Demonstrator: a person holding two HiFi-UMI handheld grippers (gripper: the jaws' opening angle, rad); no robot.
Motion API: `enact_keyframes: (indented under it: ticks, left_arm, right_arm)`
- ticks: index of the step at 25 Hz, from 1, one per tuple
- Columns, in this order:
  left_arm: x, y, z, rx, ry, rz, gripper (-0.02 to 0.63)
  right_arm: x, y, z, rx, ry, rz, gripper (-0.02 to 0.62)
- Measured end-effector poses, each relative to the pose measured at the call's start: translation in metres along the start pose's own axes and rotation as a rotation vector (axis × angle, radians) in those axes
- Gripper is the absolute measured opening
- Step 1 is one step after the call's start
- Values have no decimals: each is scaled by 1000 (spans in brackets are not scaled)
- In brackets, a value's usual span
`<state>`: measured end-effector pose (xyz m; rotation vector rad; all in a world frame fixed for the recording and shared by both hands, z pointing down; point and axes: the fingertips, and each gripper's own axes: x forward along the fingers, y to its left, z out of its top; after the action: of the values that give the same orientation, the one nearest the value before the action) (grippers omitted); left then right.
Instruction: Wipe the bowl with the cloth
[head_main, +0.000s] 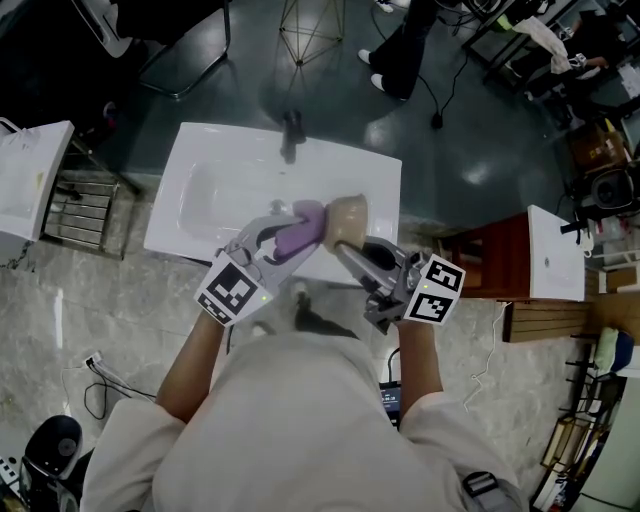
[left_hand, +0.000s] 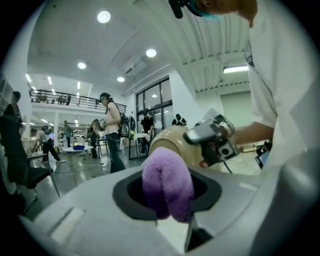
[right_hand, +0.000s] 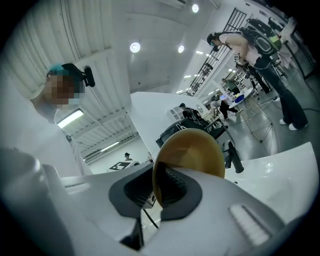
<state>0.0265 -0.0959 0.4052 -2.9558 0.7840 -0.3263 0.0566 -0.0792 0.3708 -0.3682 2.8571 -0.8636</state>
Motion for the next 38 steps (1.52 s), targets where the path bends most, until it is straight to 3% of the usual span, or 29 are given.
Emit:
enact_keyframes:
  ticks: [7,15,19,25,31,38]
  left_arm:
    - [1,-13,18,-14,-55,-11,118]
    - [2,6,23,13,-51,77,118]
    - [7,6,17,58,-10,75,120]
    - [12,-8,-2,115,76,11,118]
    - [10,-21,8,72,23,-23,118]
    - [14,-19,29,67,-35,58,120]
  right_arm:
    - [-3,-17,-13,-58,84,-99,12]
    - [-1,-7,-33,-53,175,-38,12]
    - [-5,0,-30,-38,150,-6,14]
    - [-12,6,-11,15,34,24,14]
    - [-12,-17,-9,21,16,-80,12]
    - [-21,-11,-28,-1,103,-94,12]
